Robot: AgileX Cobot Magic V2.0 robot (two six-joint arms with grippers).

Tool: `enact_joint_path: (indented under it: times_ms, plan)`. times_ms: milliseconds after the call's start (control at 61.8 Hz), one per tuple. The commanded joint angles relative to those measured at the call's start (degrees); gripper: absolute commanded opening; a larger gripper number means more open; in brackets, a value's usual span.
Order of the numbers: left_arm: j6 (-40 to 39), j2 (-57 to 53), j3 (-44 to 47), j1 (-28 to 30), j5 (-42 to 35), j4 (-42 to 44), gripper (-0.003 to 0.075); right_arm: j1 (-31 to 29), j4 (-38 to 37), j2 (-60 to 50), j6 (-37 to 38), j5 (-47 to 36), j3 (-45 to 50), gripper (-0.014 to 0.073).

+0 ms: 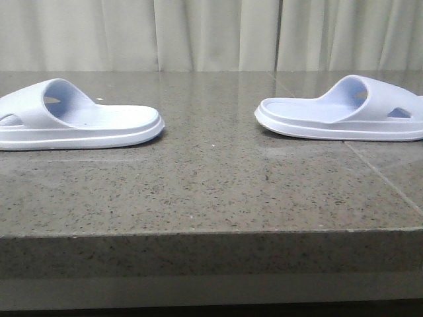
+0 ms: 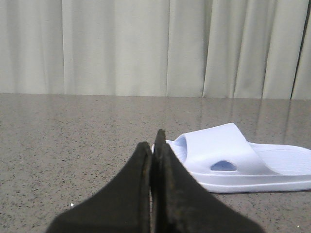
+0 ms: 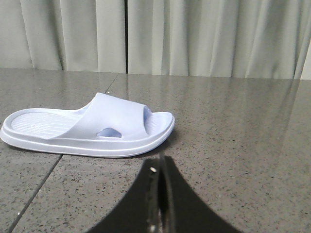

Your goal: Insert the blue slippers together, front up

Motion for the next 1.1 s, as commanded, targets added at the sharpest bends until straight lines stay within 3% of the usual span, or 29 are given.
enact_joint_path:
  times_ms: [0,1084]
  plan:
    - [-0.08,-0.96,0.3,-0.41,-4.84,-0.17,-0.002,-0.37,-0.64,-0.94,-0.43,-4.2,-0.33,-0.0068]
    - [-0.08,-0.96,0.3,-0.41,-5.5,-0.17,-0.002,-0.37,-0.64,-0.94,-0.43,-4.2,-0.38,-0.0068]
